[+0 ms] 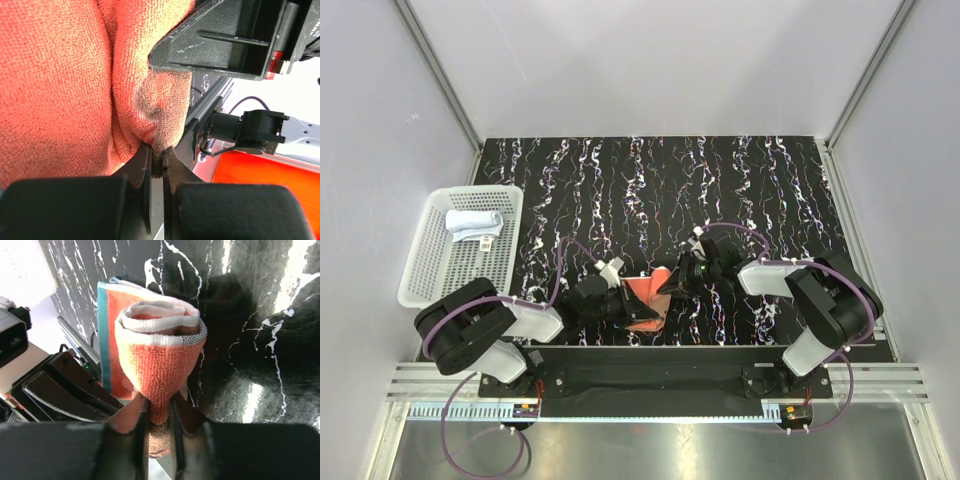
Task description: Roll the towels
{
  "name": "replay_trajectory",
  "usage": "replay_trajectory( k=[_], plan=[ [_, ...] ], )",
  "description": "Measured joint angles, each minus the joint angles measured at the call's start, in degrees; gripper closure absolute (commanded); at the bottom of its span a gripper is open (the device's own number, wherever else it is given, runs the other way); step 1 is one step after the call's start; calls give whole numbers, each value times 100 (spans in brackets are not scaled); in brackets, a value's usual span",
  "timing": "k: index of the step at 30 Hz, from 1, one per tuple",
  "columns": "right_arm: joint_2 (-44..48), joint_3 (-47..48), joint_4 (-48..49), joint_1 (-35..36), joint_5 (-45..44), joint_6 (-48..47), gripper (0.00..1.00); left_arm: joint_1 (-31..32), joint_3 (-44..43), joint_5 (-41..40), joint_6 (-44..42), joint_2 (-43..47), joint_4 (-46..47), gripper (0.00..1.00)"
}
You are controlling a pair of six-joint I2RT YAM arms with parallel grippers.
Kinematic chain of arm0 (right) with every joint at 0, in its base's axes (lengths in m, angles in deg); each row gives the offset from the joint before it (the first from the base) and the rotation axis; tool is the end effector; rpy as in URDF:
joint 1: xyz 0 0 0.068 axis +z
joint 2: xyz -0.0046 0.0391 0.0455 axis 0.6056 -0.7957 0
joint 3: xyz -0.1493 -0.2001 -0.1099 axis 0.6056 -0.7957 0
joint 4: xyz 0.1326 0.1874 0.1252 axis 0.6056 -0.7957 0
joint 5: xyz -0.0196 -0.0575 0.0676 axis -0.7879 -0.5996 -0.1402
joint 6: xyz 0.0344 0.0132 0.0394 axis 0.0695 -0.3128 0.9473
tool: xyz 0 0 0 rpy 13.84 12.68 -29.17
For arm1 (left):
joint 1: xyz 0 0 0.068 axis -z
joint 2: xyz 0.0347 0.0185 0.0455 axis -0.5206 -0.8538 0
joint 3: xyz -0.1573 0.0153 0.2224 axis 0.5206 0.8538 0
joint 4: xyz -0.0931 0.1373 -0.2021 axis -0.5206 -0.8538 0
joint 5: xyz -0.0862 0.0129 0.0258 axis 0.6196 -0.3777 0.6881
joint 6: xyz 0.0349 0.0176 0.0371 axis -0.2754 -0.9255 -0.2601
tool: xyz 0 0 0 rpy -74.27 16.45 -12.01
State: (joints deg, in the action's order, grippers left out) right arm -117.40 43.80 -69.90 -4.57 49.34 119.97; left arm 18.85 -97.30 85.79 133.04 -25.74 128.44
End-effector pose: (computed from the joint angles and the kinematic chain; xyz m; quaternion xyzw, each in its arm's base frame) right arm 0.2318 0.1716 0.1282 0.0350 0.8941 0.4351 0.0996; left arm 0.1386 -0.1826 0.1203 -0.0727 0.8417 -0.5137 0.1492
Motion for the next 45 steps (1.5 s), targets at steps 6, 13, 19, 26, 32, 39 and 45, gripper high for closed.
replay_trajectory(
  k=[6,13,19,26,32,39,45],
  plan=[
    [146,212,-826,9,-457,-240,90,76,-715,-92,-610,63,-1403,74],
    [706,988,-2859,20,-1687,-822,90,212,-1847,-844,-1567,393,-3477,57],
    [756,1228,-4013,24,-2245,-1084,91,656,-2747,-1873,-2175,393,-4935,49],
    [726,1342,-4478,133,-2352,-1191,92,1620,-3786,-3099,-2717,308,-5823,44],
    [516,1569,-4673,321,-2404,-1239,92,2203,-4242,-3624,-3073,-151,-5954,39],
    [407,1668,-4758,350,-2404,-1252,92,2610,-4675,-3829,-3169,-1023,-6022,39],
    [367,1692,-4765,380,-2398,-1285,92,2629,-4927,-3989,-3121,-1659,-6247,49]
  ],
)
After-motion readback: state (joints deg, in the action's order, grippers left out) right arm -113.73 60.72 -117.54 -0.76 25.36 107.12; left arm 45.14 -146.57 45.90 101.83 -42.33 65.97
